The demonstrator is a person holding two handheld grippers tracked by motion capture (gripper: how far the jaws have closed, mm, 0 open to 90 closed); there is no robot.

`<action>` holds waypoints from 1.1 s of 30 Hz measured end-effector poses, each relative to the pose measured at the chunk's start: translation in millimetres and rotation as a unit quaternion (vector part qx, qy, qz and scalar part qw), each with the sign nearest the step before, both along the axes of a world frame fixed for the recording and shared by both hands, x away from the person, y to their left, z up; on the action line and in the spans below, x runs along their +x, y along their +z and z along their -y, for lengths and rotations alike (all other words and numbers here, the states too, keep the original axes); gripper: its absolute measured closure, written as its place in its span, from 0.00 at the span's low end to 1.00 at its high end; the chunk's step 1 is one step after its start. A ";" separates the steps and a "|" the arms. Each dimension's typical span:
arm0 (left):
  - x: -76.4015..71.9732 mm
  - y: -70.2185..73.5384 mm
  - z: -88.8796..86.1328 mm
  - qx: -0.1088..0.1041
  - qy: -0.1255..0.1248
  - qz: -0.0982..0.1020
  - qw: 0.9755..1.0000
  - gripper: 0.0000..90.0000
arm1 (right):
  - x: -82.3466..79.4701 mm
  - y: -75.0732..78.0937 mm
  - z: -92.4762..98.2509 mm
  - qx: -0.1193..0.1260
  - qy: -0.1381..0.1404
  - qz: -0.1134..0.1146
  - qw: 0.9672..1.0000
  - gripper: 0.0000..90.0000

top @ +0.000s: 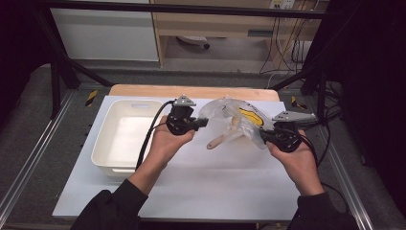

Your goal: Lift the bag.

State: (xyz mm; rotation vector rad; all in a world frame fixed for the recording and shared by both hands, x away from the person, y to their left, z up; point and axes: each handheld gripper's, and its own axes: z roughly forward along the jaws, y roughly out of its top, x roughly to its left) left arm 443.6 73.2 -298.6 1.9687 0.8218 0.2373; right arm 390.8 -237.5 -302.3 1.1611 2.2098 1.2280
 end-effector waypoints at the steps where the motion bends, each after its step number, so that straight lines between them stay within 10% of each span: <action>1: 1.1 2.2 0.1 -0.001 0.002 0.002 1.000 1.00 | 0.5 1.2 0.7 0.001 -0.001 -0.001 1.000 1.00; 33: 26.8 55.3 -4.5 -0.033 0.017 0.013 0.999 1.00 | 22.1 35.3 6.4 0.016 0.009 -0.005 1.000 1.00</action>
